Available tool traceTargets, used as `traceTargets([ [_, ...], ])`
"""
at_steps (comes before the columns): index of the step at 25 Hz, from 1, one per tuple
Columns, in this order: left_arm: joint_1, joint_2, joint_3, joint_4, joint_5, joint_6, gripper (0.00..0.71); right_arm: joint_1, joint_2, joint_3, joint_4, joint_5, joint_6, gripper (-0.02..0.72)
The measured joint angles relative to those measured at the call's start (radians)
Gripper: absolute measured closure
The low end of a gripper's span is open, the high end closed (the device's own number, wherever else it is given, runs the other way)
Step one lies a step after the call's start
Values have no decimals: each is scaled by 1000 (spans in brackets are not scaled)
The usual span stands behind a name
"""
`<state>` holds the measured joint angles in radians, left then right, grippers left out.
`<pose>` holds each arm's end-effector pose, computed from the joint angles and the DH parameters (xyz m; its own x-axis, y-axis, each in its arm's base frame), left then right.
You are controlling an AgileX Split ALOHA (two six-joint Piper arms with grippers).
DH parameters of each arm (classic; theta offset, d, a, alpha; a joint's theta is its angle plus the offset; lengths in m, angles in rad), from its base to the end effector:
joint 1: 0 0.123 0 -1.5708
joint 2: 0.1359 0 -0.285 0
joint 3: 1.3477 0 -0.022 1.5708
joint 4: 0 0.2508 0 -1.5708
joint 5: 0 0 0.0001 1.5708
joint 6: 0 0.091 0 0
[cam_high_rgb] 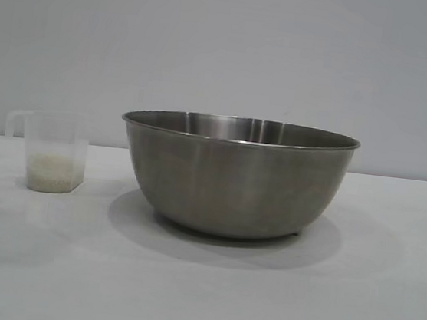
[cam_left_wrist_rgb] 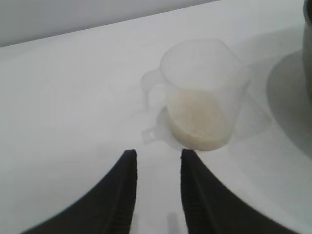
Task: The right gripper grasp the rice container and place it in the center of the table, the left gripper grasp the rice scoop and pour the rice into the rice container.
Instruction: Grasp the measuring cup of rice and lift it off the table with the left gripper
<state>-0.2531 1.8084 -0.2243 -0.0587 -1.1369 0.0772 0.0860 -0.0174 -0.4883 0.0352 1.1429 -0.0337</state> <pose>0.2233 -0.0528 0.1077 -0.3306 0.1396 -0.9334 0.2195 0.9733 0.0679 -0.0100 0.0021 0.2675 -0.5183 -0.0638 -0.8528 -0.1230 0.9924 0.0004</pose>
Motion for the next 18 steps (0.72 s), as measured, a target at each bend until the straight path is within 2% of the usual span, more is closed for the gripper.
traceTargets([
  [18,0,165,-177,-53,0,0,483,0,0,0,0,0,0,318],
])
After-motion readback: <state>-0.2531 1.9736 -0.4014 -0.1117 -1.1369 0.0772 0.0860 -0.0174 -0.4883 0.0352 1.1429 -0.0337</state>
